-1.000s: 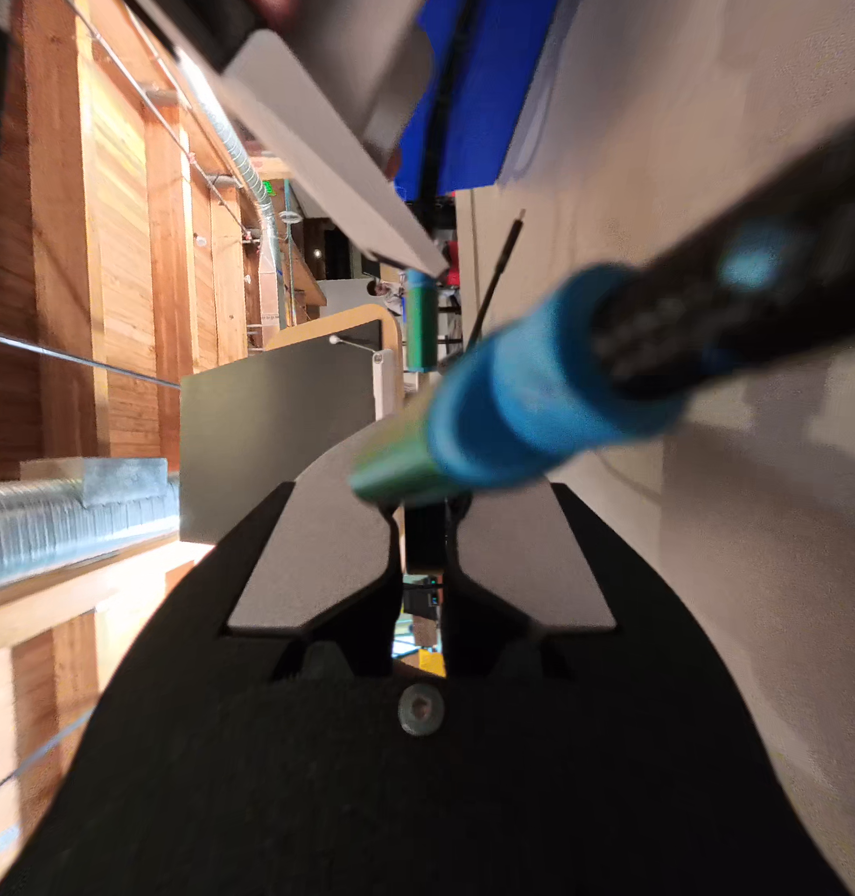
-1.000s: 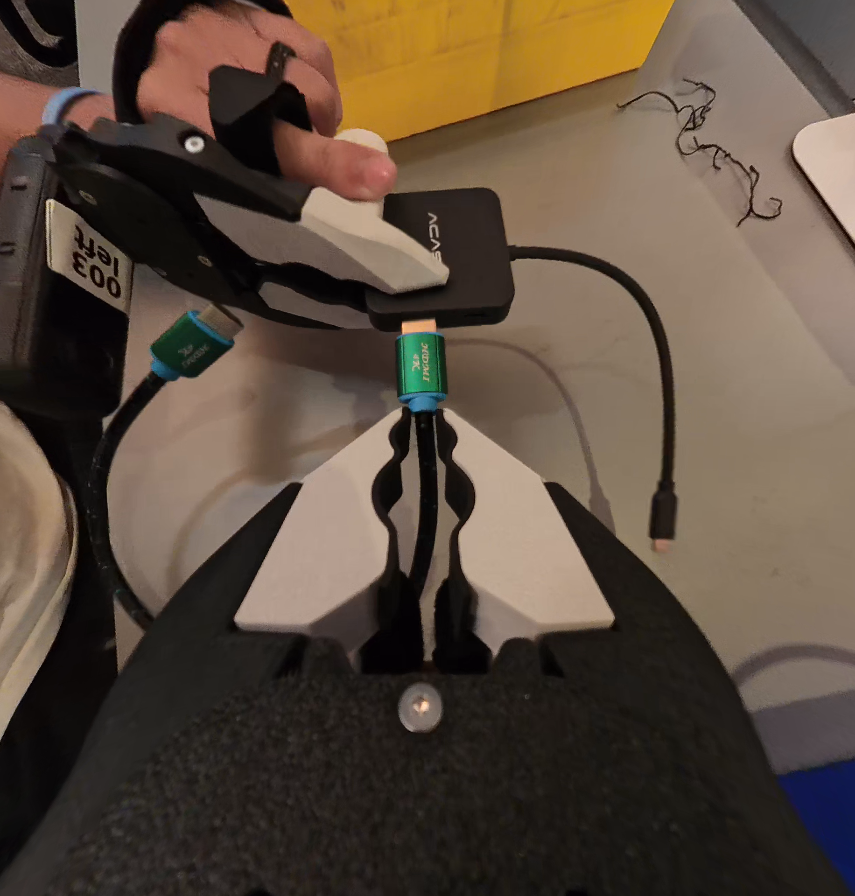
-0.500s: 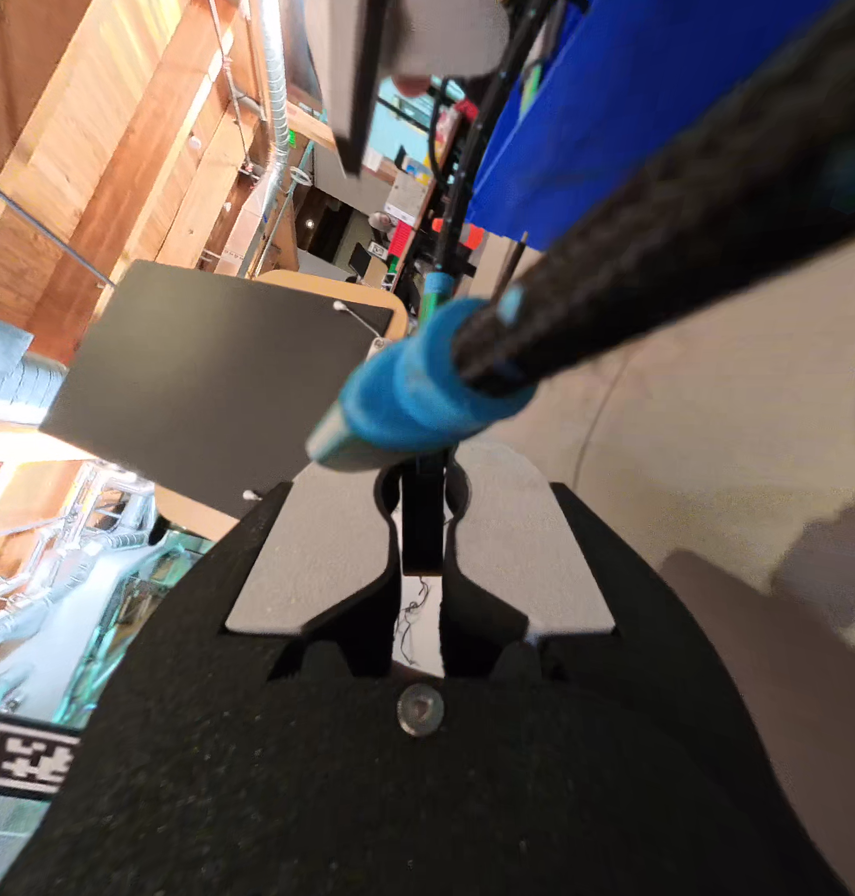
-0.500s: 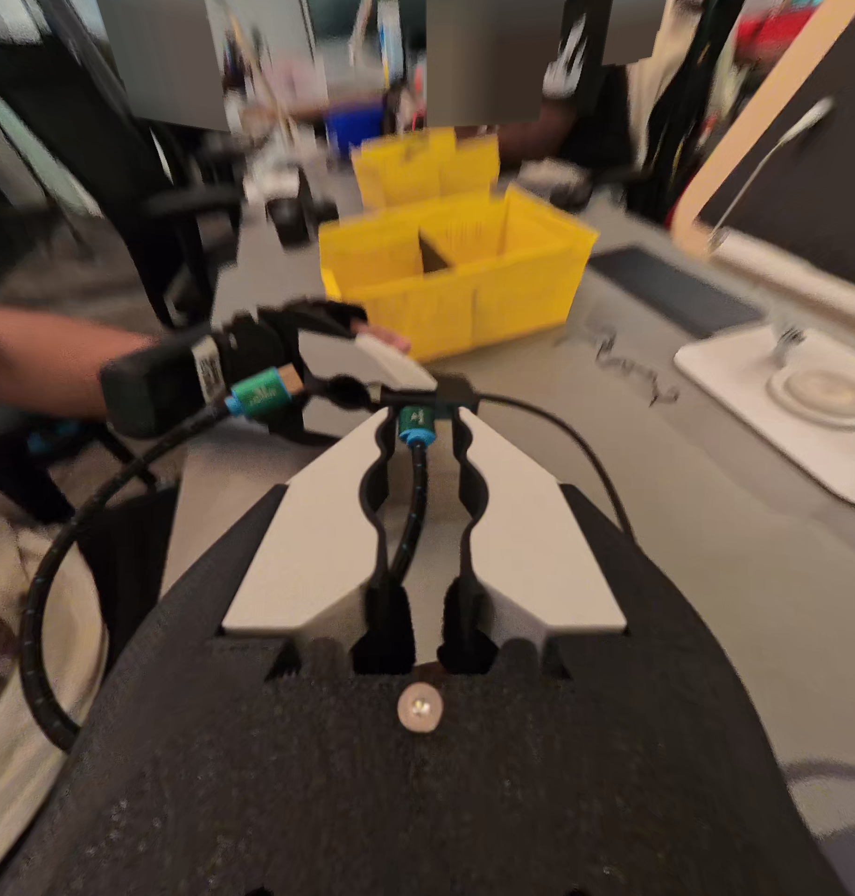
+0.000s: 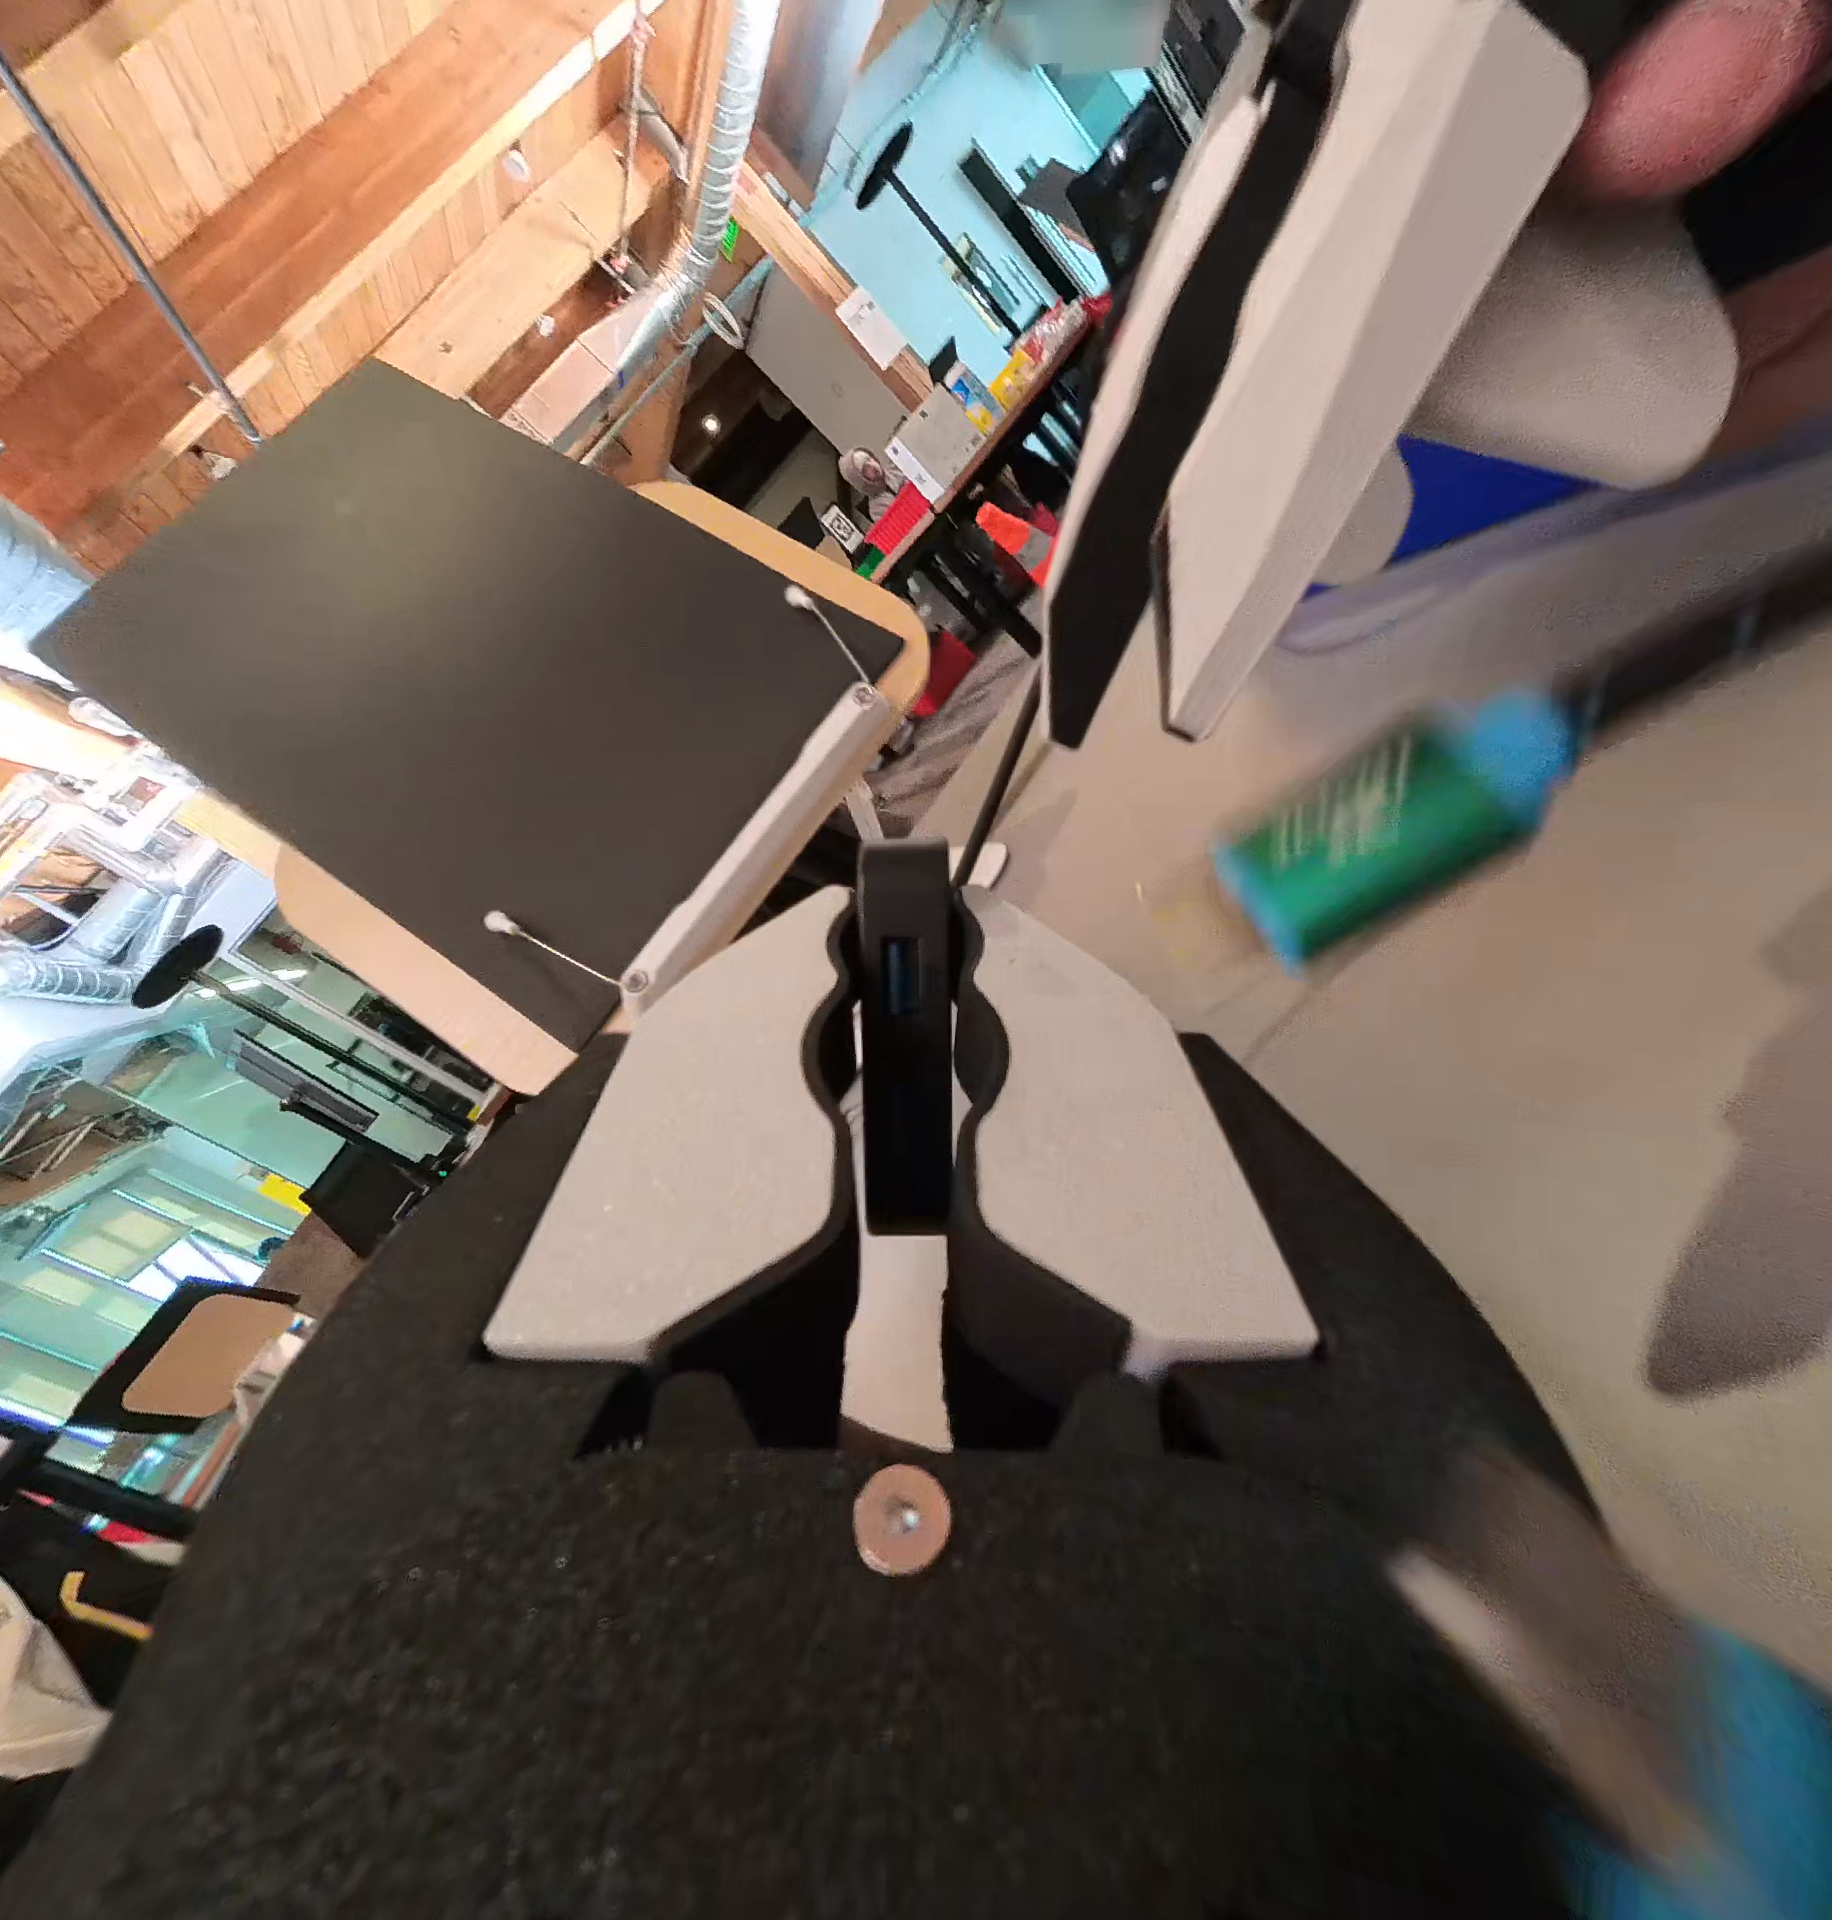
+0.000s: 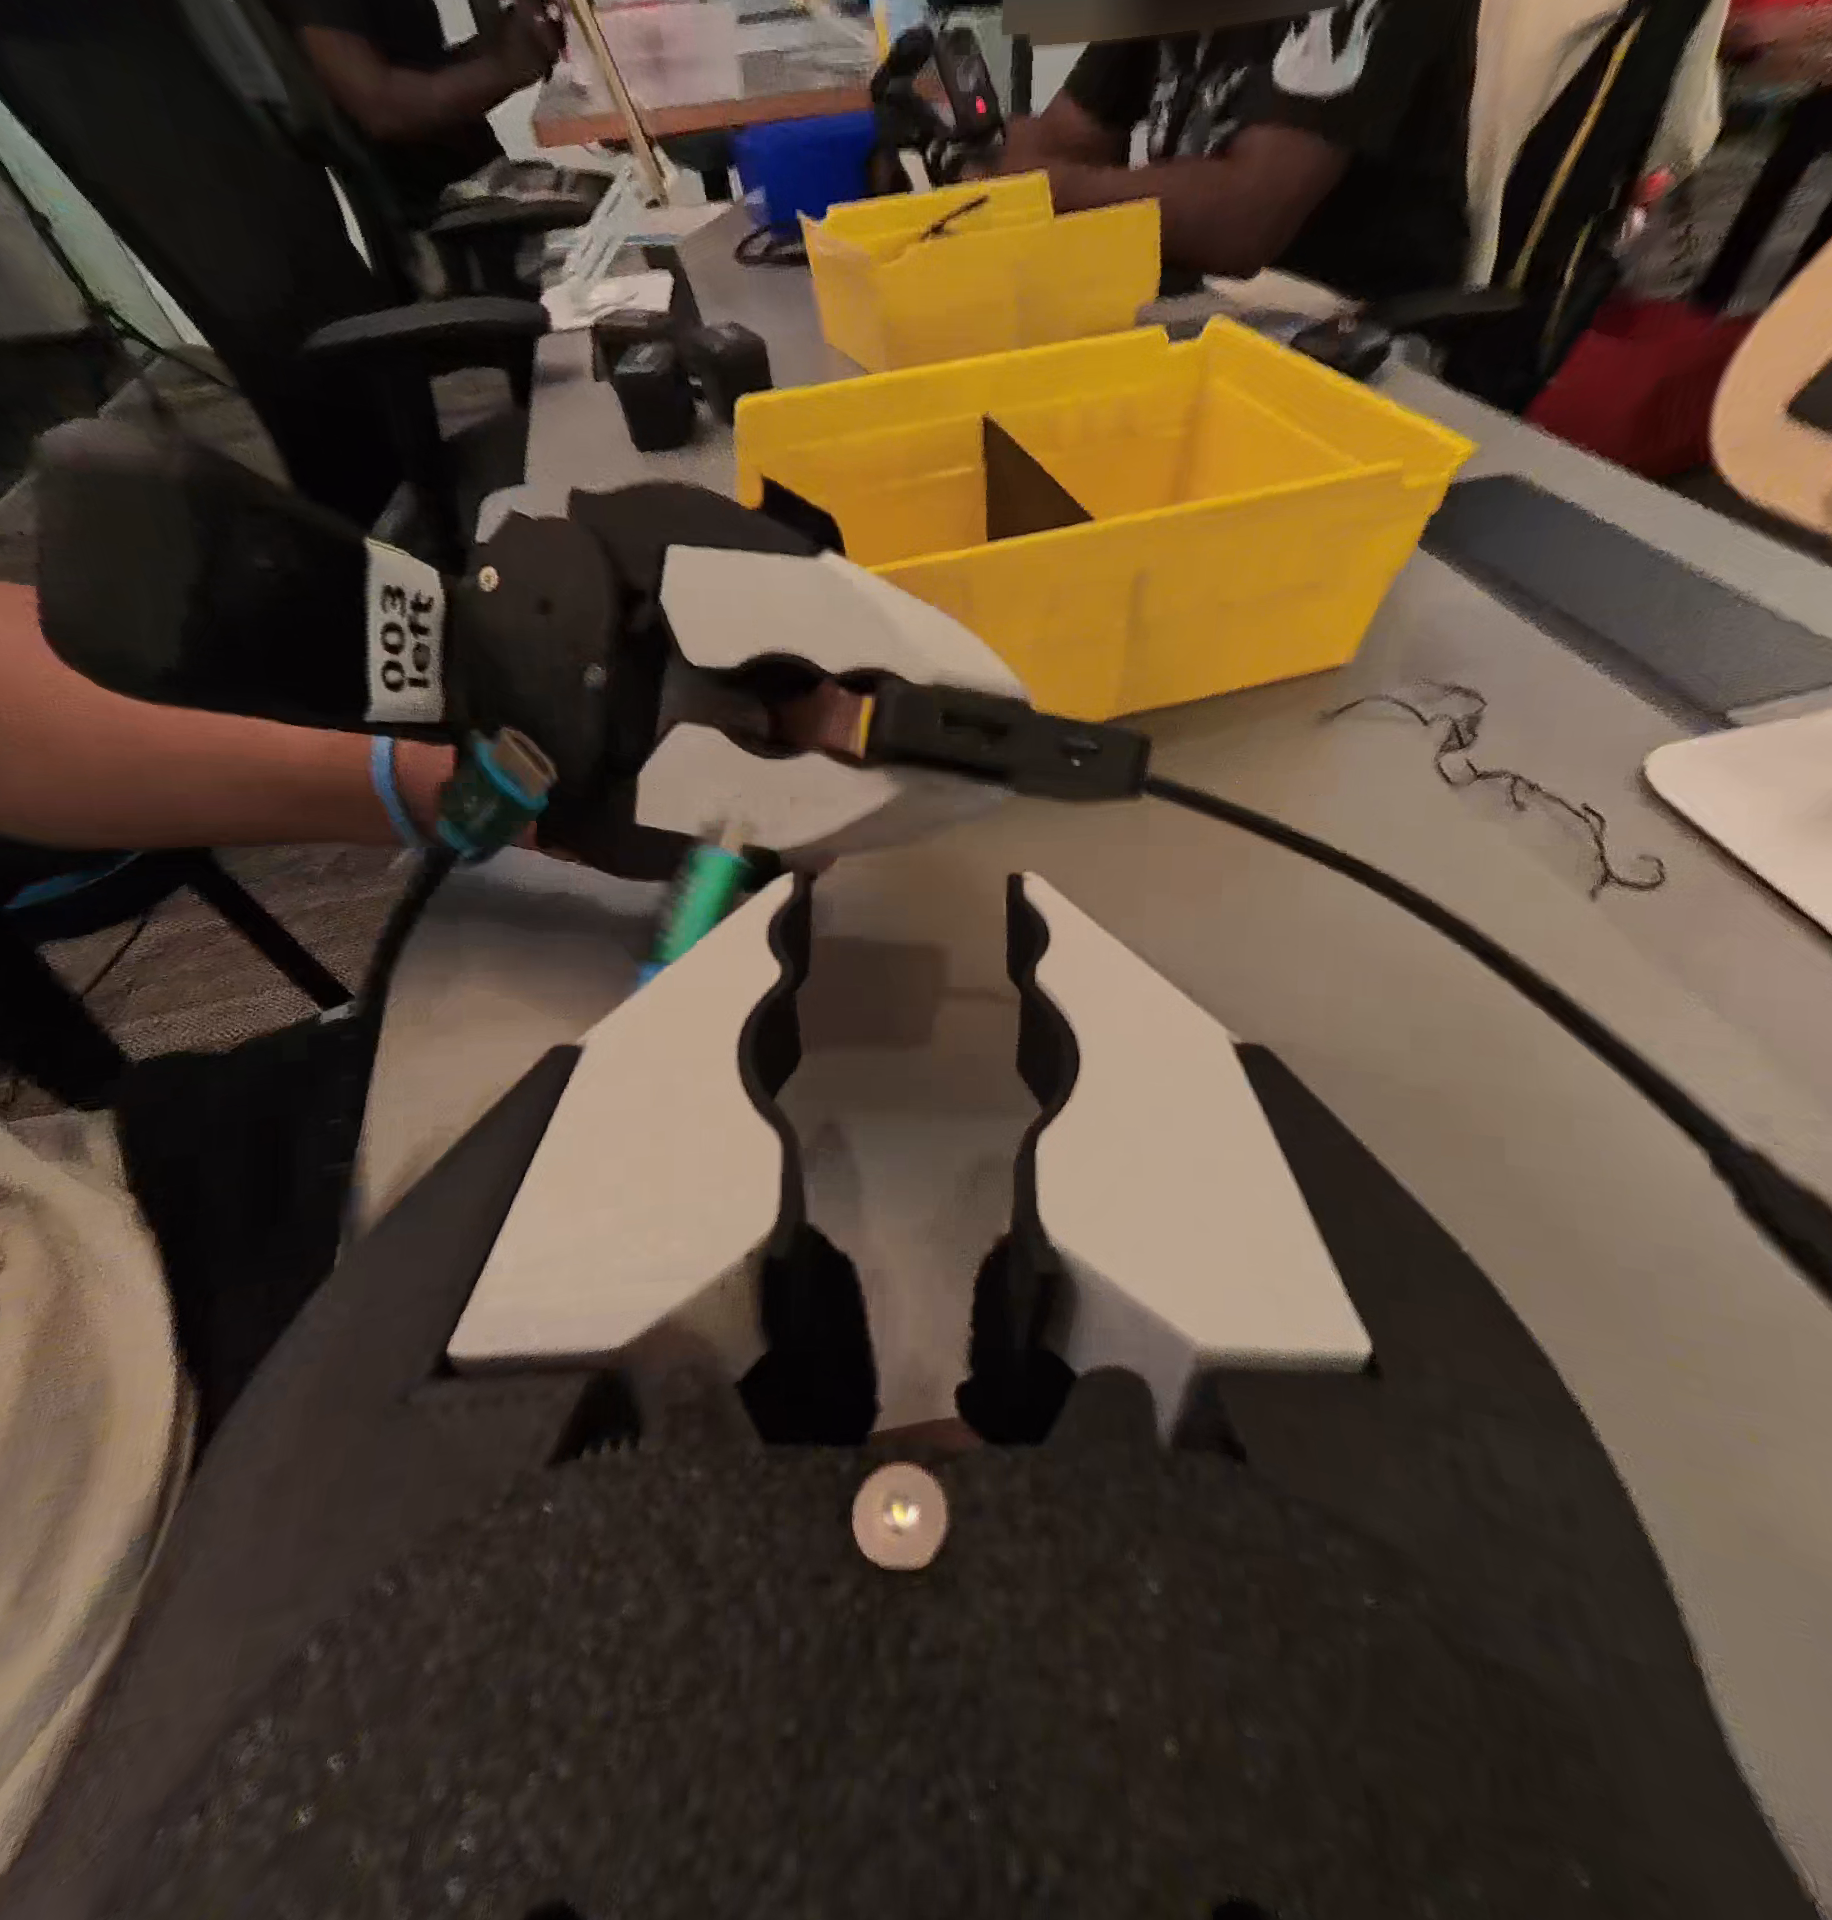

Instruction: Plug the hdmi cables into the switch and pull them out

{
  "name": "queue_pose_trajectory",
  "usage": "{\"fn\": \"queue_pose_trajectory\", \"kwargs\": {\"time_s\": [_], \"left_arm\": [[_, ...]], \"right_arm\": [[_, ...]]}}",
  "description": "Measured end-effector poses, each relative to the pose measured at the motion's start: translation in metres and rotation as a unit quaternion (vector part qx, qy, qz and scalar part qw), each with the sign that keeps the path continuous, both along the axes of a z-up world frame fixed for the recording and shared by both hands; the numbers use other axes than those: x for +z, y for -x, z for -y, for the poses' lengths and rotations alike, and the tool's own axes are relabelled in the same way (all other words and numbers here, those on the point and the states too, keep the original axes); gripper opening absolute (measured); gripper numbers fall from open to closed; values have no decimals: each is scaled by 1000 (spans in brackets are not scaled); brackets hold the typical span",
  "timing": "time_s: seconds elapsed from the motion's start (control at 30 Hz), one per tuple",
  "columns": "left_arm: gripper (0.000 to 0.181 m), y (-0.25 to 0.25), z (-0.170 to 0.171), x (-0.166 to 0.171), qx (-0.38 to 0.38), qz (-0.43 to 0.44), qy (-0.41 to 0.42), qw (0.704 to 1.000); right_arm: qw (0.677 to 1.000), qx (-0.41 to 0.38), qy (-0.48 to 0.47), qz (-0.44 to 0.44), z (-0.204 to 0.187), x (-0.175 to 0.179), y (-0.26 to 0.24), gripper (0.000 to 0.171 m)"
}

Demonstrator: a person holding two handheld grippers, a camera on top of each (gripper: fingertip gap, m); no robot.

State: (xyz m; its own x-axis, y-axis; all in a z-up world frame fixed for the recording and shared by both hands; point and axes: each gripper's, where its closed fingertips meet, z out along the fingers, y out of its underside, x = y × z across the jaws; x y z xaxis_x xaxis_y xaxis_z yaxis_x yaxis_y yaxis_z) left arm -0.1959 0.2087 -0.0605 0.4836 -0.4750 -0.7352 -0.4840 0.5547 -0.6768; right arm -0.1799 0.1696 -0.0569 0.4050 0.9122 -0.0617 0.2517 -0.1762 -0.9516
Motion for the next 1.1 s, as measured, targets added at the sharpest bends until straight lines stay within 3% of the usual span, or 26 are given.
{"fn": "queue_pose_trajectory", "kwargs": {"time_s": [0.13,0.27,0.37,0.43,0.53,0.57,0.67,0.73,0.87,1.1], "left_arm": [[13,8,-10,-20,11,-33,19,999],[14,13,-17,-26,15,-41,36,998],[14,11,-14,-27,10,-51,36,998],[13,11,-12,-28,3,-58,35,998],[14,12,-11,-27,-2,-59,33,998],[13,12,-11,-27,-3,-61,35,998],[13,11,-9,-23,-7,-58,29,998],[13,10,-6,-18,-13,-51,24,998],[13,12,-4,-17,-21,-39,35,998],[13,13,-6,-17,-20,-31,47,998]], "right_arm": [[995,-64,-22,72,-24,-25,-18,37],[991,-114,-18,75,-32,-9,-44,38],[987,-153,-11,55,-10,-12,-44,38],[989,-143,11,43,27,-33,-23,38],[979,-173,-40,99,60,-68,-9,31],[978,-167,-53,113,65,-75,-4,23],[982,-115,-28,150,78,-90,5,26],[985,-104,-19,137,81,-88,-8,26],[975,-93,12,202,84,-113,-58,31],[989,-127,25,71,78,-70,-1,33]]}}
